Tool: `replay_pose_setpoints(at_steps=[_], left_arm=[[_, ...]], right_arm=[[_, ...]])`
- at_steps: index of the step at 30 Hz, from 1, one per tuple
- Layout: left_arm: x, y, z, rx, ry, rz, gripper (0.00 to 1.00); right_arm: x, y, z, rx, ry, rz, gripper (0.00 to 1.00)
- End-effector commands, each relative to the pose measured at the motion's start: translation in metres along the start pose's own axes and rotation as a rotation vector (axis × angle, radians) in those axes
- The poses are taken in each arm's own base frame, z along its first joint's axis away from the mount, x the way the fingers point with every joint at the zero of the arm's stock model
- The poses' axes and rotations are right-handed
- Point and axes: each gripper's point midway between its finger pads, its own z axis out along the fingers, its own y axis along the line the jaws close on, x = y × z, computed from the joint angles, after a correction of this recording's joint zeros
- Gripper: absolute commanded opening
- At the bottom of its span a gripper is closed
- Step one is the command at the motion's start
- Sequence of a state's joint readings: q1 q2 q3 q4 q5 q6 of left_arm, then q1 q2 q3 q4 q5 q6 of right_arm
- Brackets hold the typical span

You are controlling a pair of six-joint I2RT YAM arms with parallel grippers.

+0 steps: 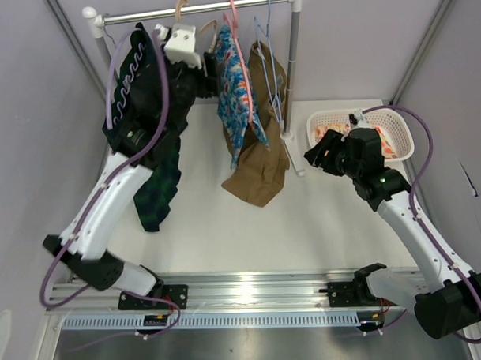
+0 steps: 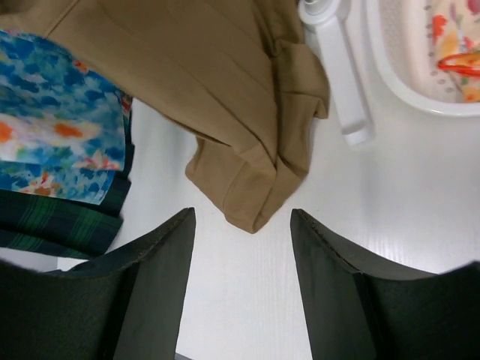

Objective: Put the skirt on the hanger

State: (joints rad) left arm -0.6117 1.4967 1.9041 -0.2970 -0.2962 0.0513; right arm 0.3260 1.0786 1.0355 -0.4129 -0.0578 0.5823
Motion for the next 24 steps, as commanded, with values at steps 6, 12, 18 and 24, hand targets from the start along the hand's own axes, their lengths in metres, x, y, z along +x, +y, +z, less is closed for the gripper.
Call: replay_pose_setpoints(at_steps=[6, 12, 18, 24], left_arm=[[0.029, -0.02, -0.11, 0.205, 0.045, -0.224, 0.67], [0.085, -0.037, -0.16, 0.286, 0.16, -0.355, 0.67], [0.139, -0.047, -0.195, 0.334, 0.26, -0.407, 0.67], [0.168, -0.049, -0.209, 0.35, 0.316, -0.415, 0.67]], right_arm=[[-0.064, -0.057, 0.005, 0.167, -0.071, 0.102, 0.6], [-0.091, -0.11, 0.051, 0.36, -0.041, 0.119, 0.64], [-0.095, -0.156, 0.116, 0.503, 0.088, 0.059, 0.66], [-0.068, -0.2, 0.151, 0.617, 0.231, -0.002, 0.7]])
